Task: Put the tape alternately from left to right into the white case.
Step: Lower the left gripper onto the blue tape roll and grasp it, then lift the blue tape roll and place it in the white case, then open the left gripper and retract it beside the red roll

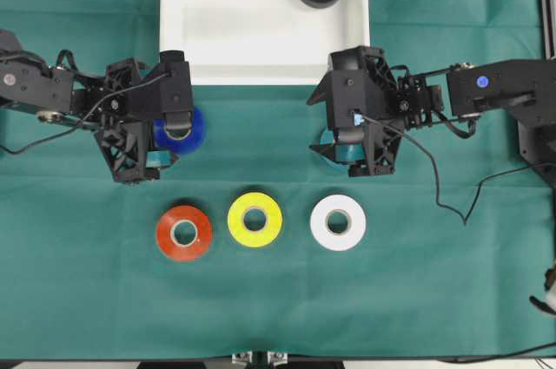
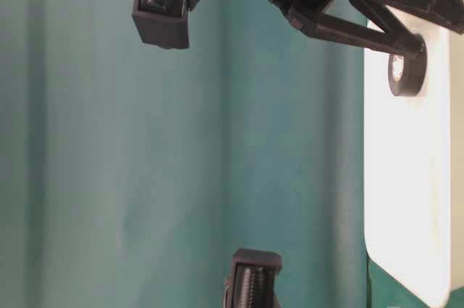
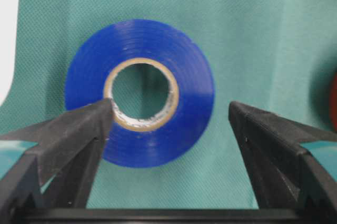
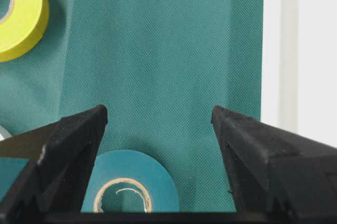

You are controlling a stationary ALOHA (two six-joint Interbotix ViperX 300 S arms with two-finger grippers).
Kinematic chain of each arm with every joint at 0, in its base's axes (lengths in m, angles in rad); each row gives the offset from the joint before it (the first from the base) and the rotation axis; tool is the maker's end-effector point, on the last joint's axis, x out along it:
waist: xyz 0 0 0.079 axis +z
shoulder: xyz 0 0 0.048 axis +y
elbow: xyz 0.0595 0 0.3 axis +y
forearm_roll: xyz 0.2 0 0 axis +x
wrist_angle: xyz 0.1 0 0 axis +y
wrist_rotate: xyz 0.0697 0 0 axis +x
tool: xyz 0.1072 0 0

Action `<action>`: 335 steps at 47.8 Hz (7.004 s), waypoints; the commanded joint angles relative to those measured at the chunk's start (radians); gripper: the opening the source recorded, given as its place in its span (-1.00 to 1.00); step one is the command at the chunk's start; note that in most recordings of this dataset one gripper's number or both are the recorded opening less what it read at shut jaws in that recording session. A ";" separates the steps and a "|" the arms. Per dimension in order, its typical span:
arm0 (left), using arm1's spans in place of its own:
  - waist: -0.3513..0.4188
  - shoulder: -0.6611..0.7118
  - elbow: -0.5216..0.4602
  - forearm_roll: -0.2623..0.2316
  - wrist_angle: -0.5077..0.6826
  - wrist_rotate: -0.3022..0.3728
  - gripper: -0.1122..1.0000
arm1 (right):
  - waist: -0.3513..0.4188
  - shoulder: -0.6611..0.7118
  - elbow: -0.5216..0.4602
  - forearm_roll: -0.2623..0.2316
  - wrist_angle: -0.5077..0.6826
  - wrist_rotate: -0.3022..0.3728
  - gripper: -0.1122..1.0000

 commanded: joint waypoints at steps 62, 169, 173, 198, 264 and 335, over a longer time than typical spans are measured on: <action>-0.025 0.083 -0.021 0.000 -0.021 -0.002 0.44 | 0.003 -0.017 -0.008 -0.002 -0.003 0.002 0.72; 0.156 -0.133 -0.133 0.005 0.132 0.014 -0.86 | 0.003 -0.017 -0.011 -0.002 -0.009 0.000 0.72; 0.196 -0.124 -0.133 0.005 0.118 0.014 -0.86 | 0.003 -0.017 -0.011 -0.003 -0.018 0.000 0.72; 0.351 -0.011 -0.215 0.006 0.037 0.017 -0.86 | 0.003 -0.017 -0.008 -0.002 -0.037 0.000 0.72; 0.463 0.135 -0.307 0.006 0.037 0.224 -0.86 | 0.003 -0.015 -0.002 -0.002 -0.069 0.000 0.72; 0.026 -0.195 -0.032 0.006 0.037 0.219 0.88 | 0.003 -0.017 0.002 -0.008 -0.075 -0.003 0.71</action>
